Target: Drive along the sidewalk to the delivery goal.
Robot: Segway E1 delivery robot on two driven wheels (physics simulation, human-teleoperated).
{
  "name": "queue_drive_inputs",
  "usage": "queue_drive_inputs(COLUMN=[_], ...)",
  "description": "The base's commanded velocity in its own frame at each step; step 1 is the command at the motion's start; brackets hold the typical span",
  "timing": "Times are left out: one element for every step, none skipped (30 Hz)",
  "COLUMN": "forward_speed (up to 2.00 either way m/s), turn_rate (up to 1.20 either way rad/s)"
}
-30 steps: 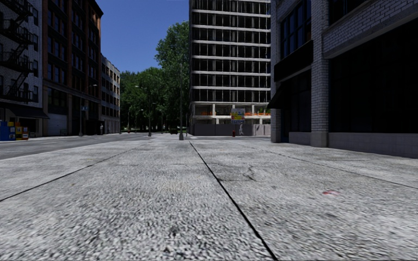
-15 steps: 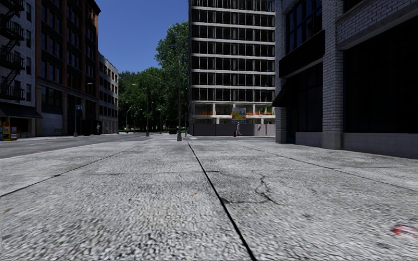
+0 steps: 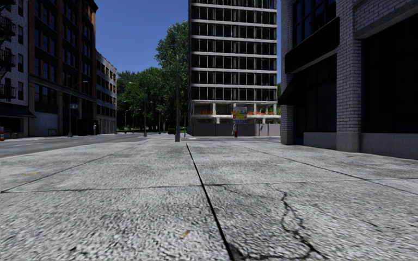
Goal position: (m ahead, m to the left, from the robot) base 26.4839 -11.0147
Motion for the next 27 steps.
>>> queue_drive_inputs(forward_speed=[2.0,2.0,2.0,2.0,2.0,2.0,2.0,2.0,2.0,2.0,2.0,2.0,2.0,2.0,2.0,2.0,2.0,2.0,2.0,2.0,2.0,2.0,2.0,2.0,2.0,2.0,2.0], turn_rate=[0.0,0.0,0.0,0.0,0.0,0.0,0.0,0.0,0.0,0.0,0.0,0.0,0.0,0.0,0.0,0.0,0.0,0.0,0.0,0.0,0.0,0.0,0.0,0.0,0.0,0.0,0.0])
